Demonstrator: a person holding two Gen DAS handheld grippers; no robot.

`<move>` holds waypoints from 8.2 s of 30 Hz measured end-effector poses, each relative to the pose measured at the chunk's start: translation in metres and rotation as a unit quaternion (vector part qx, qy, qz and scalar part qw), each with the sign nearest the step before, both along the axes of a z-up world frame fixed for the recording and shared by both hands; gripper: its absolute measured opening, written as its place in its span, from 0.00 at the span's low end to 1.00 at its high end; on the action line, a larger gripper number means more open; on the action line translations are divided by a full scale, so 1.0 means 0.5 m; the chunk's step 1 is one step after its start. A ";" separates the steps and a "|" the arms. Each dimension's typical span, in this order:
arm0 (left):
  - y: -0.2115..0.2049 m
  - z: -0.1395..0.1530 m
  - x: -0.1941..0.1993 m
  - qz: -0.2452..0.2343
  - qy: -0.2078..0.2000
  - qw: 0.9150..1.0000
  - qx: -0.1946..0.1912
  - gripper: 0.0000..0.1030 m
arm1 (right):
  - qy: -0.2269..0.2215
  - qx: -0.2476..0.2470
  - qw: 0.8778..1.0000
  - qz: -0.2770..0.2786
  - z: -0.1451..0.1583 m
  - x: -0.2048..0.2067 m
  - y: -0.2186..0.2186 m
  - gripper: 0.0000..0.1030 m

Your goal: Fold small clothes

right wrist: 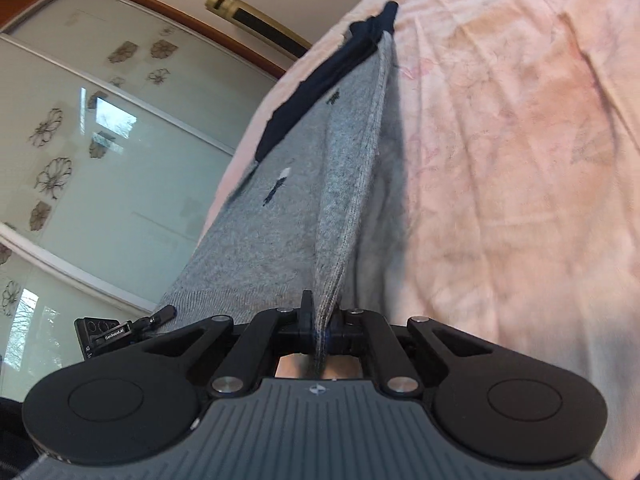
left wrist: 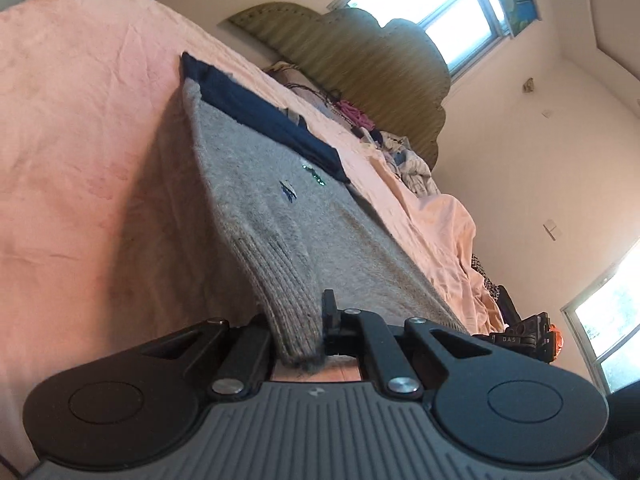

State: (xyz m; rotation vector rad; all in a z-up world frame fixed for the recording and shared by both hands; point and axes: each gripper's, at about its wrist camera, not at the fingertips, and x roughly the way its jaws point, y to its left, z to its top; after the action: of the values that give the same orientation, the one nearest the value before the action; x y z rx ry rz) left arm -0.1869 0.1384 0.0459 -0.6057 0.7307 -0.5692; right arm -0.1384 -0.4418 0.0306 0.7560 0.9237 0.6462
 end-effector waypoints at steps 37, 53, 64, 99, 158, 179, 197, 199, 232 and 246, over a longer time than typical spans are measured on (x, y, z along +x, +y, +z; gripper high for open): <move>-0.011 -0.033 0.808 0.155 0.044 0.987 -0.003 0.14 | 0.036 0.050 0.982 -0.178 -0.029 0.764 0.127 0.55; 0.021 -0.017 0.653 0.187 -0.011 0.969 0.164 0.99 | -0.067 -0.131 0.976 -0.162 -0.003 0.703 0.099 0.78; -0.071 -0.028 0.862 0.123 0.017 0.965 0.229 0.97 | -0.058 -0.244 0.963 -0.102 -0.005 0.872 0.211 0.73; -0.190 -0.070 0.772 0.115 -0.061 0.938 0.321 0.69 | -0.170 -0.325 0.925 -0.102 -0.053 0.775 0.293 0.48; -0.063 -0.119 0.426 0.346 0.134 0.927 -0.050 0.05 | 0.009 -0.013 0.970 -0.242 -0.066 0.408 0.141 0.69; -0.012 -0.047 0.146 0.203 0.028 0.970 0.132 0.10 | 0.054 -0.005 0.986 -0.158 -0.081 0.213 0.038 0.26; -0.117 -0.027 0.704 0.067 0.027 0.953 0.293 0.54 | -0.085 -0.331 0.938 -0.064 -0.007 0.690 0.211 0.83; -0.128 -0.034 0.708 0.064 0.025 0.951 0.301 0.20 | -0.083 -0.329 0.939 -0.056 -0.020 0.711 0.226 0.78; -0.250 -0.067 0.604 0.117 -0.051 0.923 0.363 0.82 | -0.161 -0.308 0.931 -0.111 -0.041 0.588 0.312 0.55; -0.252 -0.069 0.605 0.118 -0.050 0.923 0.362 0.85 | -0.169 -0.341 0.921 -0.088 -0.040 0.508 0.356 1.00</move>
State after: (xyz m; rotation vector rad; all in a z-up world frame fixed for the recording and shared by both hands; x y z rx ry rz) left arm 0.1159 0.0122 0.0112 0.0296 0.6974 -0.0777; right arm 0.1155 -0.2637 0.0105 0.0892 0.6803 0.2466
